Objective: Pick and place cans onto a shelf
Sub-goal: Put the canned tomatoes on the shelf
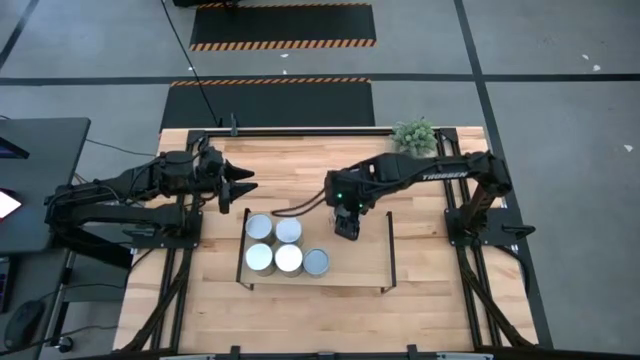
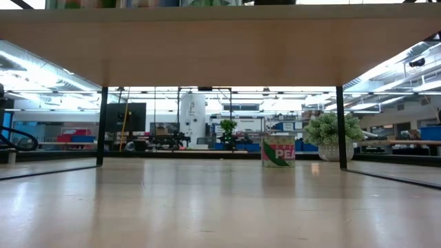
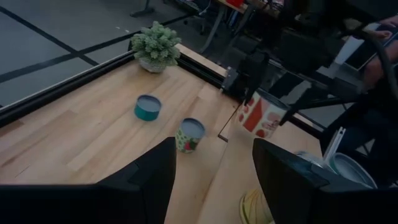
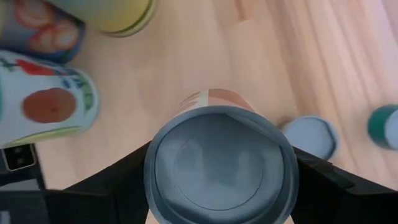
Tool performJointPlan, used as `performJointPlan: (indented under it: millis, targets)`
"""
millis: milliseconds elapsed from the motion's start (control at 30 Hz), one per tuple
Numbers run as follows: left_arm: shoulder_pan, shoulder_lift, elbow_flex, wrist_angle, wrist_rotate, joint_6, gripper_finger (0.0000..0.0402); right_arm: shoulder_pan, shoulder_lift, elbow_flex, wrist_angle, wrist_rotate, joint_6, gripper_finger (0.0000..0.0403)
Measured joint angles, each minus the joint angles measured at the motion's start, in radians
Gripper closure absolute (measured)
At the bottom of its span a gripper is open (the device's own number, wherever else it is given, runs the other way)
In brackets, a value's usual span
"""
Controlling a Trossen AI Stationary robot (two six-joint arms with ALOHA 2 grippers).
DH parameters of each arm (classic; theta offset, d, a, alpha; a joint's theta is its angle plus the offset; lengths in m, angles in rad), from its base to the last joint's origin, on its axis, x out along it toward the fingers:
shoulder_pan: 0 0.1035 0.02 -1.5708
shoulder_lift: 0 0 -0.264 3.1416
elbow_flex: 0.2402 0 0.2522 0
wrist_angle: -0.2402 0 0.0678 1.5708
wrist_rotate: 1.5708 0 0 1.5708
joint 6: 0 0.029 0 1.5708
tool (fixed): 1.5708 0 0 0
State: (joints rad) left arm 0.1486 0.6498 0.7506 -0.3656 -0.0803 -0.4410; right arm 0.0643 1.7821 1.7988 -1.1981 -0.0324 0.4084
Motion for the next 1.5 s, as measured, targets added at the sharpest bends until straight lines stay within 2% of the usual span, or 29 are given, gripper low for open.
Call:
performJointPlan:
  millis: [300,700,1000,1167,1500]
  targets:
    - [0.0,0.0,0.0,0.002,0.0,0.004,0.0182,0.038,0.0,-0.001,-0.014,-0.051,0.053,0.0109]
    - [0.0,0.0,0.0,0.002,0.0,0.042,0.0182,0.038,0.002,-0.011,-0.056,-0.113,0.026,0.0103]
    - [0.0,-0.001,0.0,0.002,0.0,0.045,0.0182,0.086,0.062,0.0,-0.06,-0.178,0.065,0.0103]
    - [0.0,0.0,0.0,0.003,0.0,0.045,0.0182,0.131,0.068,0.017,-0.054,-0.114,0.09,0.0103]
    - [0.0,0.0,0.0,0.002,0.0,0.045,0.0182,0.204,0.068,0.017,-0.019,-0.089,0.169,0.0103]
